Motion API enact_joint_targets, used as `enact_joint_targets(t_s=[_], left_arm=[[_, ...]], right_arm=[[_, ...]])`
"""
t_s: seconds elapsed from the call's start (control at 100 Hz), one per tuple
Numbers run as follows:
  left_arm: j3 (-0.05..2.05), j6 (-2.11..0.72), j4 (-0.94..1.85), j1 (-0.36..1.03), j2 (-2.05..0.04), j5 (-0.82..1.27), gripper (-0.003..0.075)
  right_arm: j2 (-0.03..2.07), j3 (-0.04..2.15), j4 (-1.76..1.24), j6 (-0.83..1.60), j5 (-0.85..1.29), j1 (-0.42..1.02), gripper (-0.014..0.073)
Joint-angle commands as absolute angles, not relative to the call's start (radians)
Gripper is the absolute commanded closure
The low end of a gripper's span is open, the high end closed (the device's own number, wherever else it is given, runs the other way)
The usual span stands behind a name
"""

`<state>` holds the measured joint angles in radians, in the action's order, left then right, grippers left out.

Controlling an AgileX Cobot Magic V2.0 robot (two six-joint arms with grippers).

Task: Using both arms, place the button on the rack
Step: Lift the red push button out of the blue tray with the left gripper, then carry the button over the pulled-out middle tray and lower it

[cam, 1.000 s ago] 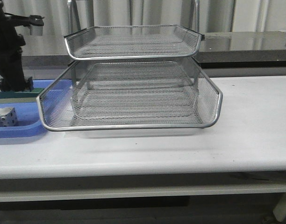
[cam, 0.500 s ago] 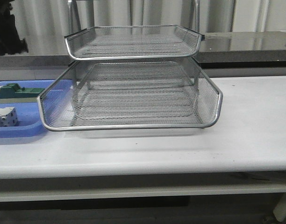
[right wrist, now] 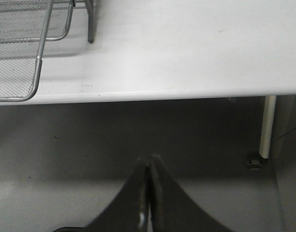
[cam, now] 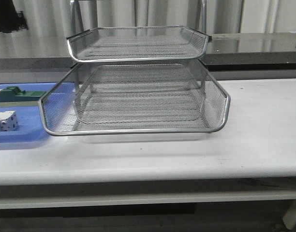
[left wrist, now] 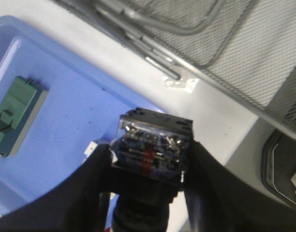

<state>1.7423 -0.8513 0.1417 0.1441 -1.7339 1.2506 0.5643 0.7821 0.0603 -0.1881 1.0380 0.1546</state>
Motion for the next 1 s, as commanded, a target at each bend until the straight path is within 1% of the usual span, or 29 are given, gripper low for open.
enact_joint_targets(t_s=[0.0, 0.3, 0.46, 0.67, 0.81, 0.99], left_arm=[[1.742, -0.835, 0.178, 0.198, -1.654, 1.274, 0.0741], [1.736, -0.835, 0.192, 0.414, -1.659, 1.272, 0.0741], [1.736, -0.835, 0.192, 0.512, -1.701, 1.217, 0.0741], [1.736, -0.835, 0.192, 0.569, -1.777, 1.135, 0.0741], [1.736, -0.835, 0.192, 0.579, -1.828, 1.077, 0.0741], [1.738, -0.835, 0.192, 0.582, -1.872, 1.05, 0.0741]], right_arm=[[0.568, 0.818, 0.074, -0.186, 0.978, 0.15, 0.0661], [0.568, 0.818, 0.074, -0.186, 0.978, 0.15, 0.0661], [0.568, 0.818, 0.074, -0.186, 0.978, 0.15, 0.0661], [0.568, 0.818, 0.074, -0.186, 0.978, 0.15, 0.0661], [0.568, 0.818, 0.074, -0.186, 0.978, 0.15, 0.0661], [0.568, 0.818, 0.074, -0.186, 0.978, 0.15, 0.0661]])
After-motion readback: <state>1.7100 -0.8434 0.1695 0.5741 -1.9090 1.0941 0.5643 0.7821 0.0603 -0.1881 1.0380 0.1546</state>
